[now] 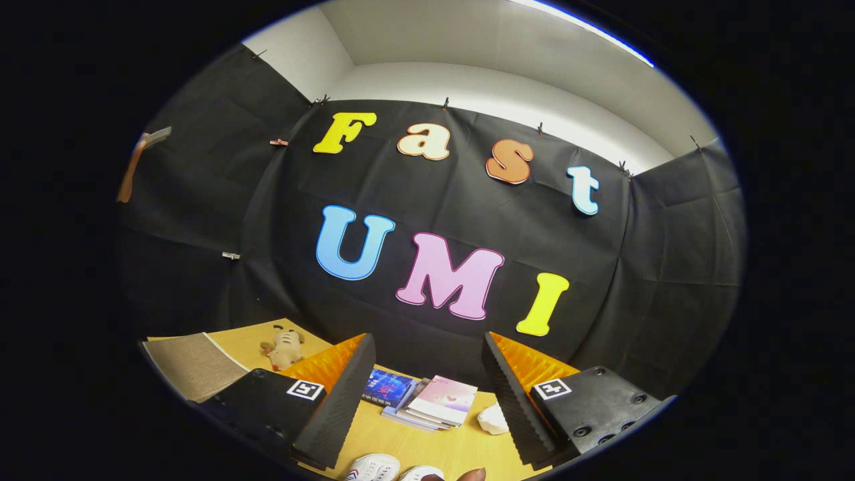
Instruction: Open the storage box then place both shoes into the box .Put the left shoe in first, then the right shoe, with the right side of both shoes facing outward in a uniform manner.
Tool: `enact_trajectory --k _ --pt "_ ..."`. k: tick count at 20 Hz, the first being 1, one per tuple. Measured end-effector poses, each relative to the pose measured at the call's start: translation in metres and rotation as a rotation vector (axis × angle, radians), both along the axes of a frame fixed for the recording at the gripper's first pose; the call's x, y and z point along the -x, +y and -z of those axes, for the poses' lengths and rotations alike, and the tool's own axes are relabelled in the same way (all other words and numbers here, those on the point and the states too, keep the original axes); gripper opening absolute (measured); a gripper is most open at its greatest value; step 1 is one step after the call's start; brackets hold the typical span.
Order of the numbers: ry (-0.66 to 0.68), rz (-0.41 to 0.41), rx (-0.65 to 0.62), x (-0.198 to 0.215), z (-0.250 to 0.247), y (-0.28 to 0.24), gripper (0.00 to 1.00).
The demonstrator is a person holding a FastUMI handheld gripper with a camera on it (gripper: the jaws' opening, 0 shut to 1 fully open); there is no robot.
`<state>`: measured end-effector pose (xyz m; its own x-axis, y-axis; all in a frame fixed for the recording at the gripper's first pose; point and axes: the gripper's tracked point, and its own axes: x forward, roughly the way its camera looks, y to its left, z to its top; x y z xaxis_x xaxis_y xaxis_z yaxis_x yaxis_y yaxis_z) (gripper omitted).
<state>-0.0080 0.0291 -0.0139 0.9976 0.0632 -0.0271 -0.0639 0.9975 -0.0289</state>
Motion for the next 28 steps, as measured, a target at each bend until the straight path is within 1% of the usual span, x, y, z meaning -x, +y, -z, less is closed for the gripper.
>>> enact_trajectory --k 3,4,6,10,12,15,17,19,21,24,28 --pt "0.013 -0.023 -0.027 -0.001 0.003 0.010 0.98" --pt "0.025 -0.049 -0.041 -0.003 0.004 0.017 0.98" --pt "0.086 -0.155 -0.097 -0.003 0.016 0.046 0.98" --pt "0.230 -0.364 -0.253 0.005 0.038 0.101 0.98" --pt "0.289 -0.493 -0.341 0.012 0.047 0.134 0.99" --pt "0.415 -0.703 -0.527 0.034 0.066 0.184 1.00" --pt "0.507 -0.801 -0.677 0.048 0.078 0.205 0.99" --pt "0.608 -0.859 -0.828 0.053 0.090 0.222 0.99" --pt "0.692 -0.902 -0.939 0.056 0.107 0.240 0.99" --pt "0.769 -0.949 -1.033 0.062 0.133 0.259 0.98" --pt "0.841 -1.016 -1.160 0.065 0.149 0.278 0.98"
